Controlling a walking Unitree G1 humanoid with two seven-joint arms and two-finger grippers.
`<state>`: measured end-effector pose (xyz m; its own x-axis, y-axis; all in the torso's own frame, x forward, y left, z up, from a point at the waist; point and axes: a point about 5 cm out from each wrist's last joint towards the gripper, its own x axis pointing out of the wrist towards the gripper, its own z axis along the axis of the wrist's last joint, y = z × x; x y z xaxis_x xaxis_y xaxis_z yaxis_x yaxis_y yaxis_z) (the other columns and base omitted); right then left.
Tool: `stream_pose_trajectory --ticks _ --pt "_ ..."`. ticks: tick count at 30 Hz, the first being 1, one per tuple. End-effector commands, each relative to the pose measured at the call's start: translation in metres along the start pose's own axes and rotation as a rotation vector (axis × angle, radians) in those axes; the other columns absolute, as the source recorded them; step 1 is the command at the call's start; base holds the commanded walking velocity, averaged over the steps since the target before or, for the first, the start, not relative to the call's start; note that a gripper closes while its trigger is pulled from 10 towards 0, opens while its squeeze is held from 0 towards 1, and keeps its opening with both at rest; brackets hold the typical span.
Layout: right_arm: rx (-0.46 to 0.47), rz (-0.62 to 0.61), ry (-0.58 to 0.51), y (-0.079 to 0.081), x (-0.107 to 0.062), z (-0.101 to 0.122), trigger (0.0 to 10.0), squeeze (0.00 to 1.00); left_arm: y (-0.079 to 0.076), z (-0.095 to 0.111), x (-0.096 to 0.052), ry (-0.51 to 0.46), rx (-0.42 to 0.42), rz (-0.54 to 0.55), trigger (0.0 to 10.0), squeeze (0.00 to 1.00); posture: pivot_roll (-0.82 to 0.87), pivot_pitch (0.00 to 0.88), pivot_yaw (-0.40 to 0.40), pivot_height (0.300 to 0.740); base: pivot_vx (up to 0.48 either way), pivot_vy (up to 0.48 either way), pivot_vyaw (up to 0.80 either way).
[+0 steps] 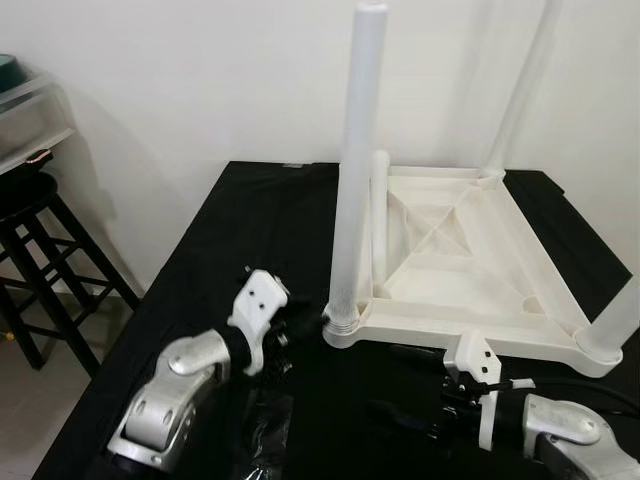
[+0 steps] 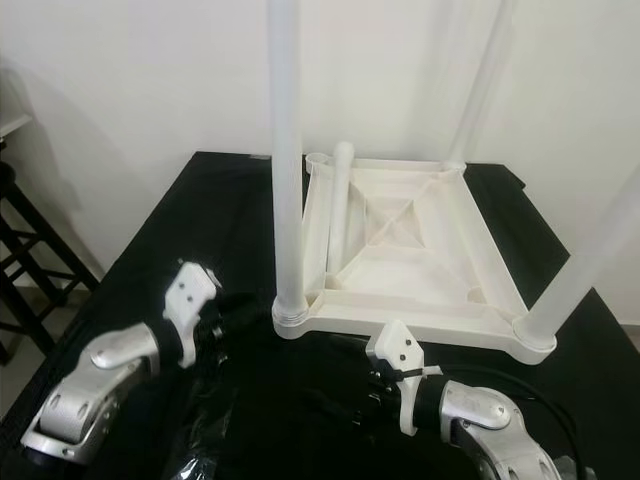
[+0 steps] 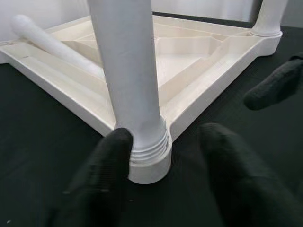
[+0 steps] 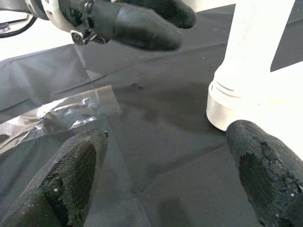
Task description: Building children table
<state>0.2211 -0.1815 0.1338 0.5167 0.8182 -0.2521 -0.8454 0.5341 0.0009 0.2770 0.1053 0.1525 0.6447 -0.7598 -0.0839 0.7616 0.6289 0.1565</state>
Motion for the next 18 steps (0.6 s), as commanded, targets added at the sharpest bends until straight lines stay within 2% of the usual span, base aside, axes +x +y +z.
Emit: stream_pose_trajectory --ticks 1,3,4,6,10,14,15,18 --pt "-0.015 0.029 -0.028 0.003 0.003 0.006 10.0 0.0 -0.003 -0.003 -0.001 0.044 0.015 0.003 10.0 1.0 -0.07 0.012 0.016 0.74 0.0 0.0 0.0" --pt "-0.015 0.039 -0.027 0.004 0.003 0.006 10.0 0.0 -0.004 -0.003 0.0 0.051 0.023 0.011 10.0 1.0 -0.07 0.012 0.016 0.74 0.0 0.0 0.0" --pt "-0.017 0.082 -0.008 0.009 0.001 0.006 10.0 0.0 -0.009 -0.002 0.008 0.052 0.028 0.032 10.0 1.0 -0.07 0.017 0.015 0.74 0.0 0.0 0.0" --pt "-0.017 0.119 0.013 0.014 -0.002 0.005 10.0 0.0 -0.013 -0.001 0.014 0.048 0.032 0.032 10.0 1.0 -0.07 0.017 0.015 0.74 0.0 0.0 0.0" --pt "-0.012 0.133 0.023 0.016 -0.006 0.004 10.0 0.0 -0.011 -0.001 0.019 0.057 0.039 0.064 10.0 1.0 -0.07 0.021 0.013 0.74 0.0 0.0 0.0" --pt "-0.004 0.113 0.025 0.014 -0.01 0.004 10.0 0.0 -0.009 0.0 0.028 0.075 0.038 0.09 10.0 1.0 -0.08 0.026 0.005 0.74 0.0 0.0 0.0" --pt "-0.004 0.078 0.028 0.01 -0.016 0.003 10.0 0.0 -0.008 0.003 0.038 0.082 0.024 0.102 10.0 1.0 -0.09 0.026 -0.002 0.74 0.0 0.0 0.0" --pt "-0.017 0.037 0.034 0.004 -0.021 0.003 10.0 0.0 -0.01 0.008 0.045 0.077 0.007 0.099 10.0 1.0 -0.09 0.026 -0.005 0.74 0.0 0.0 0.0"
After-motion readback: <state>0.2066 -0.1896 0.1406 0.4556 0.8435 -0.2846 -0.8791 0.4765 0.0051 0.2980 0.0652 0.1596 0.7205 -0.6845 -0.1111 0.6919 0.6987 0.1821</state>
